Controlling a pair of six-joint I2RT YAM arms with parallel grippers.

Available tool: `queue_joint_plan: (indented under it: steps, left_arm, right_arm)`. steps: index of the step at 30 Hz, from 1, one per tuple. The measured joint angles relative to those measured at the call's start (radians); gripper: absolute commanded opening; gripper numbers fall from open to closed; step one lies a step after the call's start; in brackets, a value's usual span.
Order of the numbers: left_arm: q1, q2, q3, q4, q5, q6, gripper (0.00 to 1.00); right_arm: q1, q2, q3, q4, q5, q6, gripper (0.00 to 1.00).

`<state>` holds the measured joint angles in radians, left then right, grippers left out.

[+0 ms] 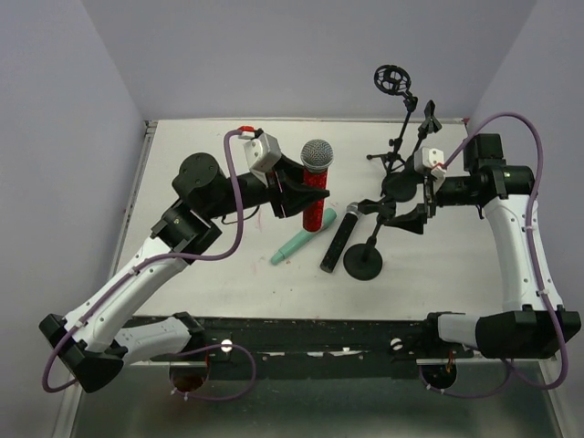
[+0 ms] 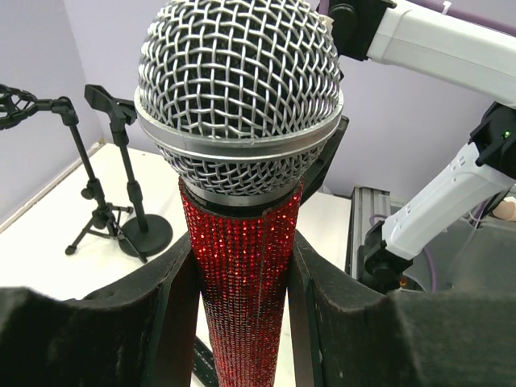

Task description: Attach the microphones to the stand

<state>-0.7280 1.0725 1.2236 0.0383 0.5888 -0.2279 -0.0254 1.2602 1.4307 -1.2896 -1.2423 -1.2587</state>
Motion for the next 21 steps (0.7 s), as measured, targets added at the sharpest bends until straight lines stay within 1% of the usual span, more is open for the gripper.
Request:
queue_joint_plan:
  steps: [6,10,15,21]
  left_arm:
    - [0.0,0.036,-0.008,0.058,0.013,-0.009,0.0]
    - [0.0,0.077,-0.008,0.099,0.032,-0.029,0.0]
    - [0.0,0.119,-0.008,0.124,0.048,-0.054,0.0]
    - [-0.014,0.142,-0.008,0.153,0.052,-0.072,0.0]
  right_arm:
    - [0.0,0.042,0.0,-0.024,-0.011,-0.047,0.96]
    - [0.0,0.05,0.0,-0.031,-0.019,-0.068,0.9]
    - [0.0,0.047,0.0,-0.041,-0.035,-0.074,0.77]
    - [0.0,0.047,0.0,-0.047,-0.043,-0.068,0.54]
